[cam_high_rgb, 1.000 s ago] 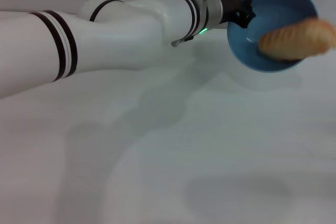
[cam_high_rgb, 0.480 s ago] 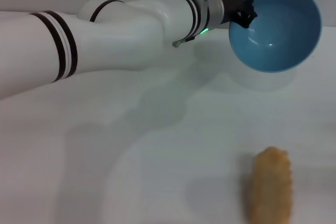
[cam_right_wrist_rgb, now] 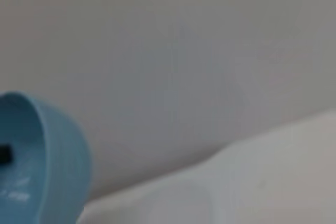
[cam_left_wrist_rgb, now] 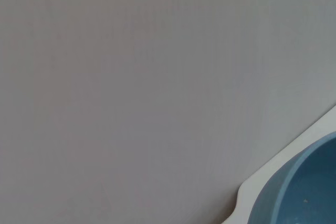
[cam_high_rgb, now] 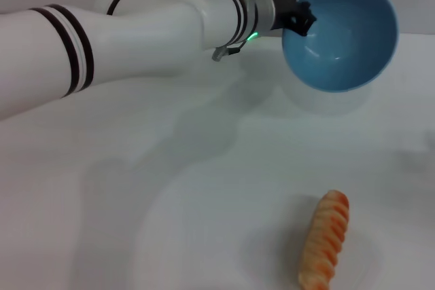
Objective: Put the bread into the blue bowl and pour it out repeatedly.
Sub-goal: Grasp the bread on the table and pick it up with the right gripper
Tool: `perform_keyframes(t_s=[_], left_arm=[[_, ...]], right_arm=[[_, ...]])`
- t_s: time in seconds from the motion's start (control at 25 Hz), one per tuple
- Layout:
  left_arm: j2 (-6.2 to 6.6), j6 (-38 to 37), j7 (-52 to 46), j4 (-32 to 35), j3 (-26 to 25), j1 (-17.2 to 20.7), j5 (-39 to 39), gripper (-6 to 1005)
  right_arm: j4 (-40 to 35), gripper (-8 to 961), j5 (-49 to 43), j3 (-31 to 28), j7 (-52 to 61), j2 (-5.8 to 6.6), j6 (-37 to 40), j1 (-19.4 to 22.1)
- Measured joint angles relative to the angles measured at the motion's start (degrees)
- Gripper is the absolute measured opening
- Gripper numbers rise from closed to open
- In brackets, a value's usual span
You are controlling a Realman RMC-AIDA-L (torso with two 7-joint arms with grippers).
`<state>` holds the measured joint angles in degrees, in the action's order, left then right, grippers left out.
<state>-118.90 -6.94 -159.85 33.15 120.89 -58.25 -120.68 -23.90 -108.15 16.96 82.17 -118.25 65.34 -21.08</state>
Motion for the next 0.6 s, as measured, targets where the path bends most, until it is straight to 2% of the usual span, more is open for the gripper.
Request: perform_keyframes(t_s=[0.24, 0.36, 0.52, 0.6], left_arm=[[0.32, -2.6, 0.1, -1.1, -4.7, 0.5, 0.0, 0], [0.45, -3.4, 0.4, -1.7, -7.3, 0.9, -0.1, 0], [0.54, -3.3, 0.5, -1.6, -7.9, 1.8, -0.4, 0], [0.54, -3.2, 0.5, -1.7, -7.9, 1.9, -0.4, 0]], right_arm=[[-4.4, 647, -10.6, 7.0, 13.0, -0.01, 5.1, -2.5], [-5.0, 708, -11.8, 10.3, 16.9, -0.01, 6.7, -3.6], [-4.9, 790, -12.8, 15.9, 22.2, -0.01, 8.3, -5.2], [-4.9, 797, -13.4, 16.9, 23.7, -0.02, 8.3, -5.5]])
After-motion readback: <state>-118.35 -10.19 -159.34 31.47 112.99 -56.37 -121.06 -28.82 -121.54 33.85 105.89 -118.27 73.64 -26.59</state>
